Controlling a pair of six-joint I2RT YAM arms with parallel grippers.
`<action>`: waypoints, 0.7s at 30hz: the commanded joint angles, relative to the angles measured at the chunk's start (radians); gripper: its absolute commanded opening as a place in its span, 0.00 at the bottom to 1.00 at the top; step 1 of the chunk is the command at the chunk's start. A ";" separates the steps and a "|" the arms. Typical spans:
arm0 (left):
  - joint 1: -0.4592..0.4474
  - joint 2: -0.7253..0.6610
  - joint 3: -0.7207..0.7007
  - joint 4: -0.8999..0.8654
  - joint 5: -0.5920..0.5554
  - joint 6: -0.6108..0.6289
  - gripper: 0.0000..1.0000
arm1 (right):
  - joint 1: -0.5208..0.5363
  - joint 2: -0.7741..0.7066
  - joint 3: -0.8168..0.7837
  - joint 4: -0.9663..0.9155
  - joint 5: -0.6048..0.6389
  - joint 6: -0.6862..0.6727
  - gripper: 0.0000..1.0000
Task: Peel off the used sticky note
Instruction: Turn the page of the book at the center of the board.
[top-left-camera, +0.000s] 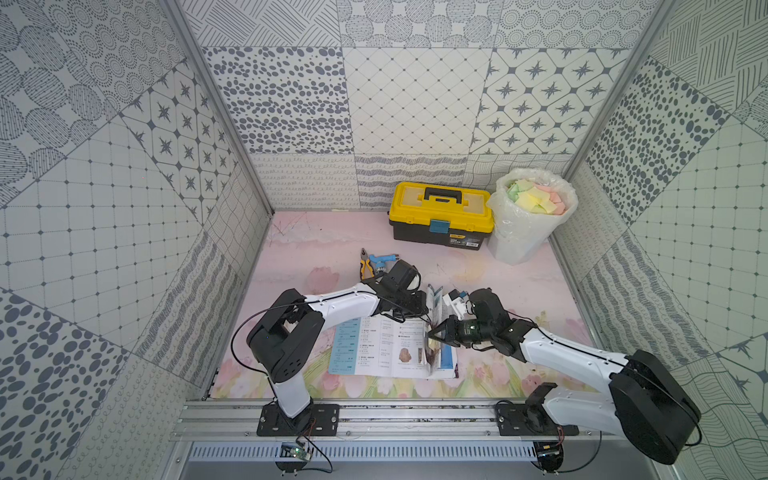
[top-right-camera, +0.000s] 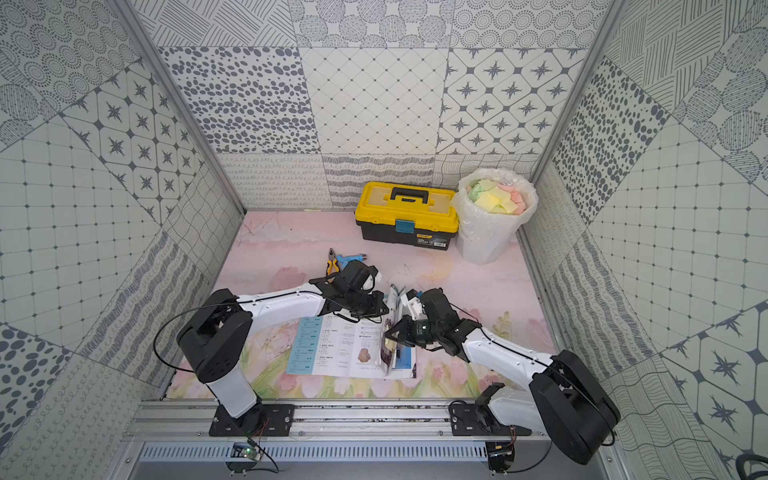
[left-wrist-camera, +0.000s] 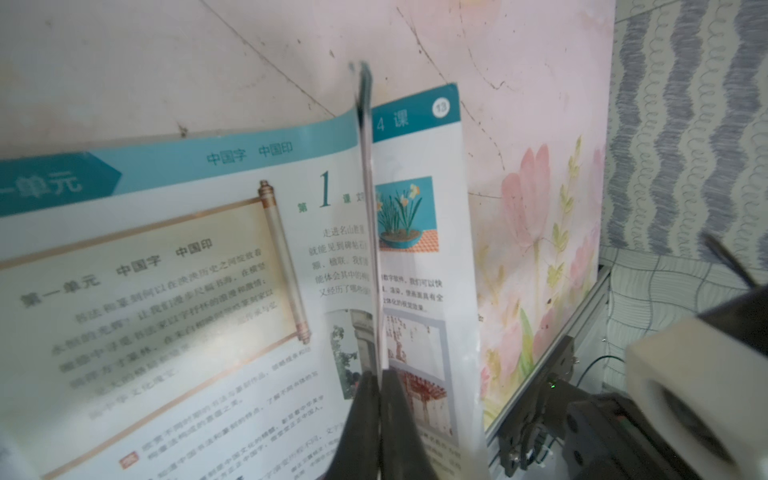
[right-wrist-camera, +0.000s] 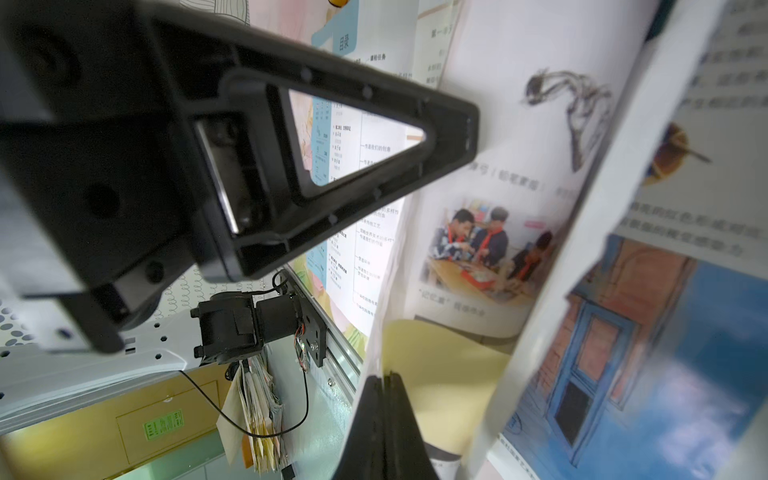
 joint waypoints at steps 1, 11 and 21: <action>-0.001 -0.023 0.007 -0.074 -0.070 0.032 0.00 | 0.003 -0.036 0.020 -0.027 0.034 -0.028 0.00; 0.052 -0.173 -0.089 -0.156 -0.147 0.079 0.00 | -0.051 -0.076 -0.016 -0.074 0.052 -0.055 0.00; 0.173 -0.426 -0.223 -0.382 -0.392 0.153 0.00 | -0.086 -0.053 -0.029 -0.082 0.046 -0.083 0.00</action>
